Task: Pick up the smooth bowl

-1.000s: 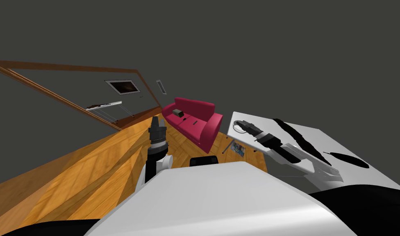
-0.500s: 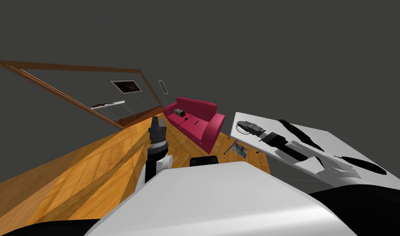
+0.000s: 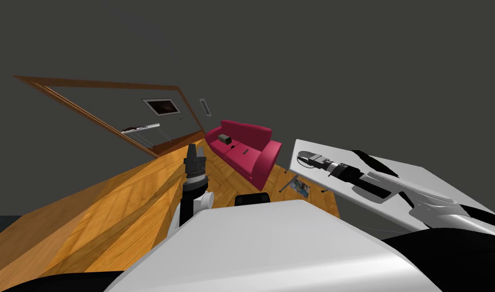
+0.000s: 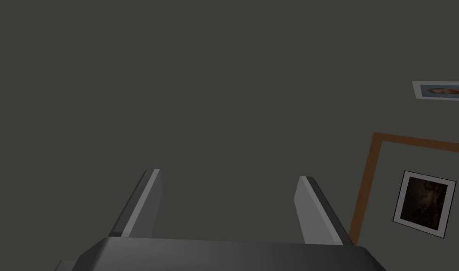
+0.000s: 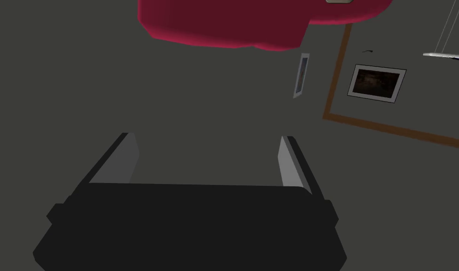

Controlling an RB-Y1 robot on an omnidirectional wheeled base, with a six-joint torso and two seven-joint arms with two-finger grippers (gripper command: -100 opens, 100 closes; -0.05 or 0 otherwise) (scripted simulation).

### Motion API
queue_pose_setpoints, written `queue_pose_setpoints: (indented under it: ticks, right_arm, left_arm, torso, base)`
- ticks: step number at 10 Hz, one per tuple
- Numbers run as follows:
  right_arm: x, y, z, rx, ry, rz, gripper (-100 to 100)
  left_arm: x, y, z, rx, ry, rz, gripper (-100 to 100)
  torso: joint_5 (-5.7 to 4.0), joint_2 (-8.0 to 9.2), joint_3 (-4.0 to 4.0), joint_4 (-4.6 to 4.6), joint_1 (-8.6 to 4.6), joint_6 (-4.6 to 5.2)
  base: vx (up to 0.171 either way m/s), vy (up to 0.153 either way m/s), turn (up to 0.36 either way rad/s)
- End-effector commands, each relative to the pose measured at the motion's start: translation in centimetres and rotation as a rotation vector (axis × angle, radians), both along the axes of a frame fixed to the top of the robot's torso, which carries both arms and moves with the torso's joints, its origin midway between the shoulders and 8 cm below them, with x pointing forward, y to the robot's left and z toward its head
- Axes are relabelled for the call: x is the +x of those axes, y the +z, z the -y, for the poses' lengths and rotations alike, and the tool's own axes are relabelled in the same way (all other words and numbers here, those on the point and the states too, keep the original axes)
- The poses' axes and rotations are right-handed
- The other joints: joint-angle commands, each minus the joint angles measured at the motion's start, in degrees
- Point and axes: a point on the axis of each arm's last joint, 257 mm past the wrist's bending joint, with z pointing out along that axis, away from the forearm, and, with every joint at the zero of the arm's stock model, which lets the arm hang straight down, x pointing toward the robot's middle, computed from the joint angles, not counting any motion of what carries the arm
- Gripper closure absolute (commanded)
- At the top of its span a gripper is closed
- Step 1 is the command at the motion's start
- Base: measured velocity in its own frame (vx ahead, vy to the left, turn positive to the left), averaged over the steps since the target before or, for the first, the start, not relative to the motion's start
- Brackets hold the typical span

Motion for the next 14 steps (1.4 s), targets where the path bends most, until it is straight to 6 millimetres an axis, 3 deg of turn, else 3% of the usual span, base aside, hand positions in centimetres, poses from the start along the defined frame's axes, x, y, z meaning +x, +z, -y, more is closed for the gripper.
queue_pose_setpoints:
  ticks: [1,2,3,4,5,6,7,9,10,12,13,14]
  right_arm:
    - [-0.3,-0.3,1.1,-0.049,0.005,-0.027,-100]
    - [-0.9,-1.5,2.5,-0.106,0.008,-0.069,-100]
    - [-0.8,-1.4,2.9,-0.120,0.009,-0.075,-100]
    - [-1.6,-2.6,4.7,-0.178,0.006,-0.123,-100]
    - [-1.5,-2.4,4.7,-0.187,0.011,-0.124,-100]
    - [-2.4,-3.5,6.5,-0.243,0.010,-0.172,-100]
    - [-2.3,-3.3,6.6,-0.250,0.013,-0.174,-100]
    - [-4.2,-5.0,9.7,-0.352,0.019,-0.268,-100]
    - [-4.2,-4.9,10.4,-0.365,0.012,-0.275,-100]
    - [-6.6,-6.2,14.0,-0.458,0.004,-0.373,-100]
    - [-6.5,-6.0,14.2,-0.465,0.006,-0.374,-100]
    - [-7.7,-6.5,16.0,-0.509,0.002,-0.423,-100]
  left_arm:
    - [0.0,0.0,0.0,0.000,0.000,0.000,0]
    - [0.0,0.0,0.0,0.000,0.000,0.000,0]
    - [0.0,0.0,0.0,0.000,0.000,0.000,0]
    - [0.0,0.0,0.0,0.000,0.000,0.000,0]
    - [0.0,0.0,0.0,0.000,0.000,0.000,0]
    - [0.0,0.0,0.0,0.000,0.000,0.000,0]
    - [0.0,0.0,0.0,0.000,0.000,0.000,0]
    - [0.0,0.0,0.0,0.000,0.000,0.000,0]
    - [0.0,0.0,0.0,0.000,0.000,0.000,0]
    - [0.0,0.0,0.0,0.000,0.000,0.000,0]
    - [0.0,0.0,0.0,0.000,0.000,0.000,0]
    - [0.0,0.0,0.0,0.000,0.000,0.000,0]
  torso:
    - [0.00,0.00,0.00,0.00,0.00,0.00]
    - [0.01,0.02,0.01,0.01,-0.02,0.02]
    - [0.00,0.00,0.00,0.00,-0.01,0.00]
    - [0.00,0.03,0.02,0.01,-0.04,0.03]
    - [0.00,0.04,0.02,0.01,-0.03,0.01]
    - [-0.01,0.05,0.03,0.01,-0.05,0.03]
    - [0.00,0.02,0.01,0.01,0.00,-0.01]
    - [0.00,0.02,0.01,0.01,0.00,0.01]
    - [0.01,0.00,0.00,0.00,0.05,0.00]
    - [0.00,0.07,0.04,0.02,-0.04,0.04]
    - [0.00,0.10,0.06,0.02,-0.01,0.00]
    - [0.01,0.06,0.04,0.02,-0.02,0.04]
  base:
    - [0.017,0.045,0.045]
    - [0.022,0.051,0.097]
    - [0.012,0.042,0.038]
    - [0.010,0.045,0.085]
    - [0.011,0.038,0.043]
    - [0.015,0.054,0.112]
    - [0.014,0.046,0.042]
    - [0.021,0.061,0.132]
    - [0.017,0.051,0.039]
    - [-0.002,0.047,0.098]
    - [0.016,0.046,0.097]
    - [0.029,0.045,0.093]
